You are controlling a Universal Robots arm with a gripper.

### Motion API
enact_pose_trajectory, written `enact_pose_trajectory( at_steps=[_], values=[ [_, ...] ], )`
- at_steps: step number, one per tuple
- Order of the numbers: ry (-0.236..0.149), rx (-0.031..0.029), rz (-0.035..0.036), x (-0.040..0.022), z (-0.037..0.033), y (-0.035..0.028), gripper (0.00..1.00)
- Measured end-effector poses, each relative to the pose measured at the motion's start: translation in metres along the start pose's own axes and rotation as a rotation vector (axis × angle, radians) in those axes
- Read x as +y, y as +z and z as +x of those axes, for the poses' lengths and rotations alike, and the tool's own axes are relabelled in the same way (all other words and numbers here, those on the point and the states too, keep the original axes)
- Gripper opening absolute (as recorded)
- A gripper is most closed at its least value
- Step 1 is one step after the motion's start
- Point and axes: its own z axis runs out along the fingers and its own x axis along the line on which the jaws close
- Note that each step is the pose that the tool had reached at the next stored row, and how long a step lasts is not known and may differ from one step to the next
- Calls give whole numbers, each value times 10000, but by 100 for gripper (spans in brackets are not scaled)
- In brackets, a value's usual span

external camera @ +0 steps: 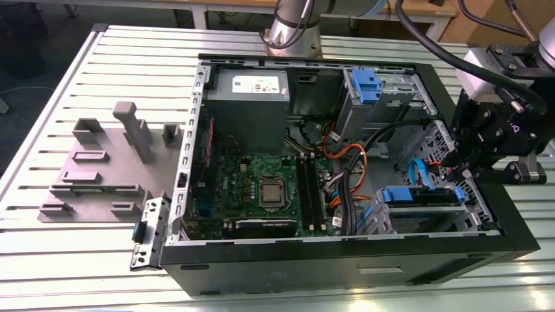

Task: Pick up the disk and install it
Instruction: 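Insert the second disk wire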

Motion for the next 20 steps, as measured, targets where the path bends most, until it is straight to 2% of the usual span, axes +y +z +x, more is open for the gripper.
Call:
enact_pose_trajectory(
  at_steps=[13,20],
  values=[
    [-1,-1,0,-31,-5,3,29],
    [0,-1,0,-106,-14,26,29]
  ],
)
